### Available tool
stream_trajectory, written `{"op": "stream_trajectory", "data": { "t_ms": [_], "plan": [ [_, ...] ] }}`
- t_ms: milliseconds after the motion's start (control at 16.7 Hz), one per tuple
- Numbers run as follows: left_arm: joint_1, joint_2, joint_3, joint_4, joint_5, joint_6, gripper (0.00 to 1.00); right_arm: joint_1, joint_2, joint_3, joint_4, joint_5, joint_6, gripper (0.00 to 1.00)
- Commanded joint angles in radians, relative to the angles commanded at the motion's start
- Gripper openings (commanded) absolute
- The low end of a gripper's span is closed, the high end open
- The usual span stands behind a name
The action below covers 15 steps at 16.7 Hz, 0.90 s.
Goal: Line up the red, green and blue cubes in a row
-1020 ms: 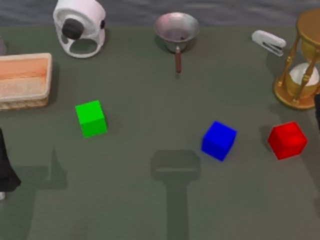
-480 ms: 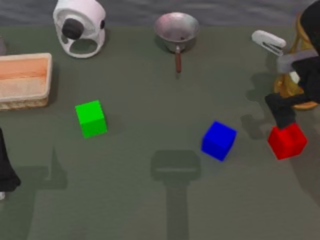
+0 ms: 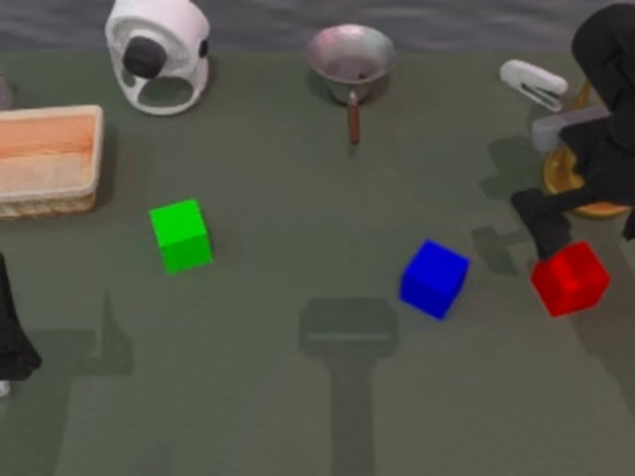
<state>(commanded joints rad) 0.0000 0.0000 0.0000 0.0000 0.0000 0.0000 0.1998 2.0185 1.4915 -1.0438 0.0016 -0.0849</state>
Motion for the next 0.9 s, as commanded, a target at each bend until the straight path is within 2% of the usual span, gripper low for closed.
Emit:
{"op": "stream_trajectory", "data": {
  "t_ms": [240,660,900],
  "plan": [
    [0.000,0.000,0.000,0.000,0.000,0.000,1.00,-0.002,0.017,-0.027,0.042,0.000,-0.001,1.00],
    [0.000,0.000,0.000,0.000,0.000,0.000,1.00,0.001,0.139,-0.156,0.298,0.001,0.003,1.00],
    [0.000,0.000,0.000,0.000,0.000,0.000,1.00,0.002,0.147,-0.164,0.310,0.001,0.004,1.00]
  ]
}}
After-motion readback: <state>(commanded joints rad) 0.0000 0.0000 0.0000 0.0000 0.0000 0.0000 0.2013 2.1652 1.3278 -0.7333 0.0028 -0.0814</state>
